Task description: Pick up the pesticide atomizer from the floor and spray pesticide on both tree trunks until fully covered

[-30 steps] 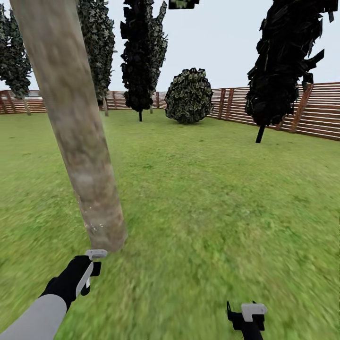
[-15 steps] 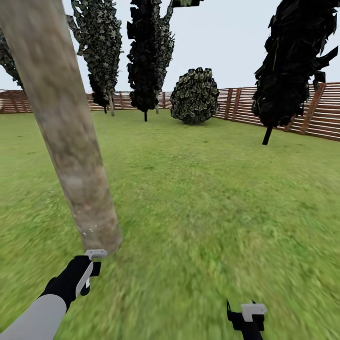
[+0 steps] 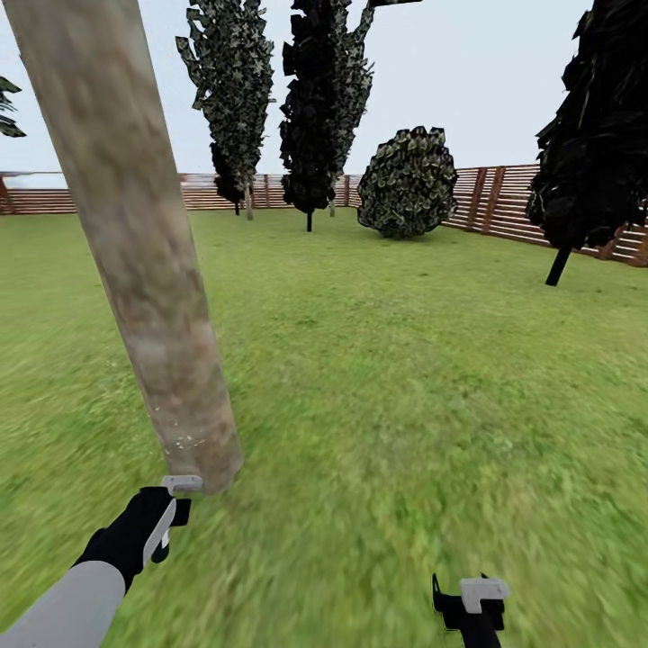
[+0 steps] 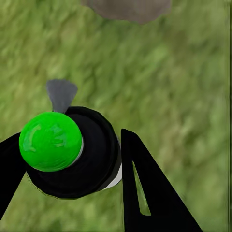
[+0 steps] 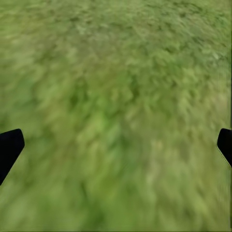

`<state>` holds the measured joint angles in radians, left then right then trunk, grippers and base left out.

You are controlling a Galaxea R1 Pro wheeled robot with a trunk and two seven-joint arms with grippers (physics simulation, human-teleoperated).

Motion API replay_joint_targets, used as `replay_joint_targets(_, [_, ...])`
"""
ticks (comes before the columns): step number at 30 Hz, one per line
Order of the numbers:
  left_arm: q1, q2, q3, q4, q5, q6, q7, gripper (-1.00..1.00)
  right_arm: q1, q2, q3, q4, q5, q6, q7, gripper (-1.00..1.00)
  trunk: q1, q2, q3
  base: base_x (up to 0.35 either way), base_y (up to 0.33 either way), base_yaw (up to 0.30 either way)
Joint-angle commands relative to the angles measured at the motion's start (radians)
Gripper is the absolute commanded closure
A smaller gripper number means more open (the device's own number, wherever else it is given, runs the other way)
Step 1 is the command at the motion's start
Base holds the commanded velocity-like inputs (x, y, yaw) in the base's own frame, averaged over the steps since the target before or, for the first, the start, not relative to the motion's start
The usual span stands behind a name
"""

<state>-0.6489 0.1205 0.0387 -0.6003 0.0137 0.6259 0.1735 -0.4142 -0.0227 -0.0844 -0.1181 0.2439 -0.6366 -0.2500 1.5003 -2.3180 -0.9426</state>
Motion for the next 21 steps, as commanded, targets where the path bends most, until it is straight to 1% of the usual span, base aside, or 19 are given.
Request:
replay_joint_targets(1, [0.000,0.000,0.000,-0.002,0.000,0.000,0.000,1.00,0.000,0.000,0.000,0.000,0.000,0.000,0.000,-1.00,0.000,0.000,0.000,0.091,-0.252,0.015])
replay_joint_targets(5, [0.000,0.001,0.001,-0.005,0.000,0.000,0.002,1.00,0.000,0.001,0.000,0.000,0.000,0.000,0.000,-1.00,0.000,0.000,0.000,0.021,-0.264,0.009])
replay_joint_targets(10, [0.001,0.004,0.001,-0.006,0.000,-0.002,0.004,1.00,0.000,0.000,0.000,0.000,0.000,0.000,0.000,-1.00,0.000,0.000,0.000,-0.161,-0.231,0.206])
replay_joint_targets(14, [0.002,0.000,0.001,0.001,0.001,-0.014,0.006,1.00,0.000,0.000,0.000,0.000,0.000,0.000,0.000,-1.00,0.000,0.000,0.000,-0.072,-0.053,0.274])
replay_joint_targets(17, [0.000,0.001,0.001,-0.008,0.003,-0.041,0.004,1.00,0.000,0.000,0.000,0.000,0.000,0.000,0.000,-1.00,0.000,0.000,0.000,-0.004,-0.003,0.277])
replay_joint_targets(21, [-0.019,-0.011,-0.008,-0.012,0.004,-0.048,-0.006,1.00,0.000,0.000,0.000,-0.001,0.000,0.000,0.000,-1.00,0.000,0.000,0.000,-0.001,-0.001,0.256])
